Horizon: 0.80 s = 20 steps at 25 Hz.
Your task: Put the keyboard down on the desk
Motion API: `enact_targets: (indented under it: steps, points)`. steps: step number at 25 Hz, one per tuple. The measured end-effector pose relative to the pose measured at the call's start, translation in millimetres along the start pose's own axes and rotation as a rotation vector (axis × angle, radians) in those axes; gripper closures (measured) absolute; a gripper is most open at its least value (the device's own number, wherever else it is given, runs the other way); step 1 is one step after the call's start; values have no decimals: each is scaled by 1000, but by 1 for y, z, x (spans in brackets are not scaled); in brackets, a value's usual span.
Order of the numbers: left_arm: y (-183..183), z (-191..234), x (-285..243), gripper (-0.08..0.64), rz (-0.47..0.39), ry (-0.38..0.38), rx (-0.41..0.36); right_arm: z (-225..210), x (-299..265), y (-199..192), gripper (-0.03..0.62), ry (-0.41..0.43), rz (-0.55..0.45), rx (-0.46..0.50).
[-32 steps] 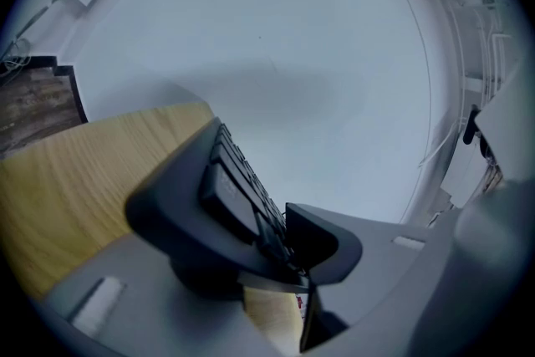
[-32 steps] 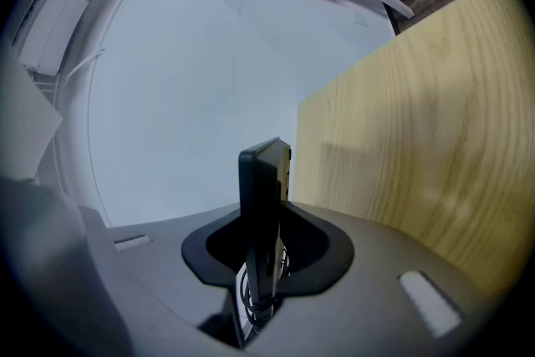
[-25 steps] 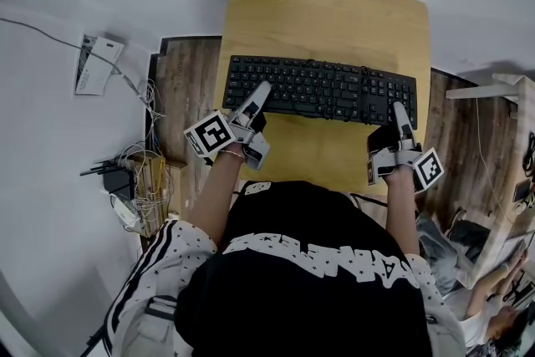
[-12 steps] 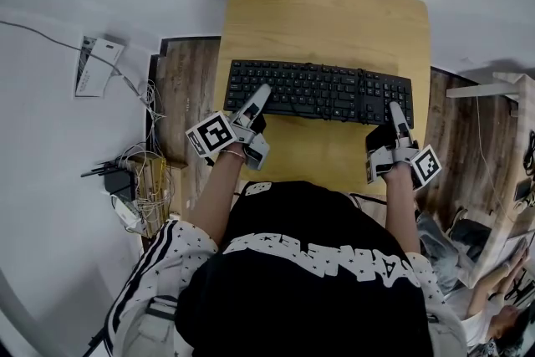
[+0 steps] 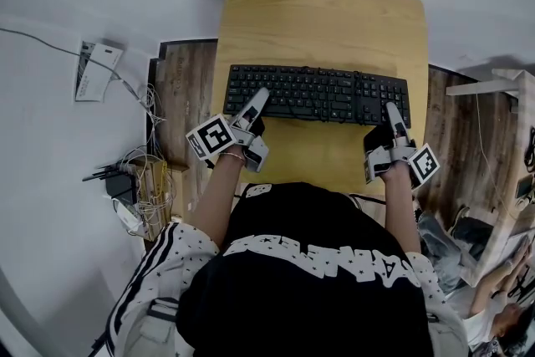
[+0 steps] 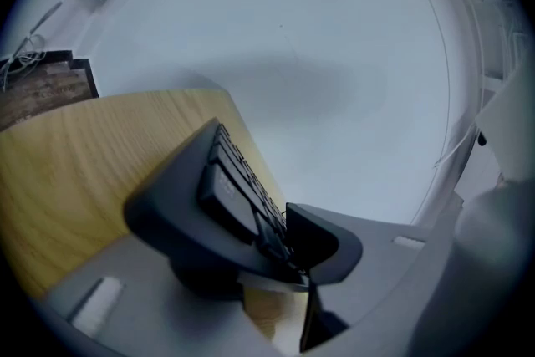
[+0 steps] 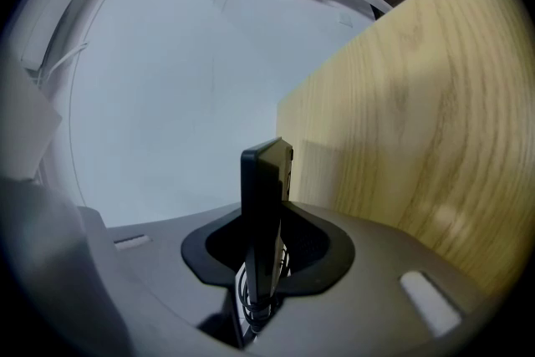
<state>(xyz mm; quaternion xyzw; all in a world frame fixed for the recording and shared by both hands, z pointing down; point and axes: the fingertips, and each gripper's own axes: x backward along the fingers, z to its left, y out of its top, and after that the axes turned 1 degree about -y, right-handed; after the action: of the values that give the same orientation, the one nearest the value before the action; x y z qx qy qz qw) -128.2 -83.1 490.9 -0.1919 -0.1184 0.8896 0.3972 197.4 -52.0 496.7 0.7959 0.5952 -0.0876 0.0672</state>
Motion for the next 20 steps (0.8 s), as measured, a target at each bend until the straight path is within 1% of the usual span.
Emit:
enact_targets:
  steps: [20]
  points:
    - [-11, 12, -3, 423, 35, 46, 17, -16, 2, 2, 497, -59, -7, -25]
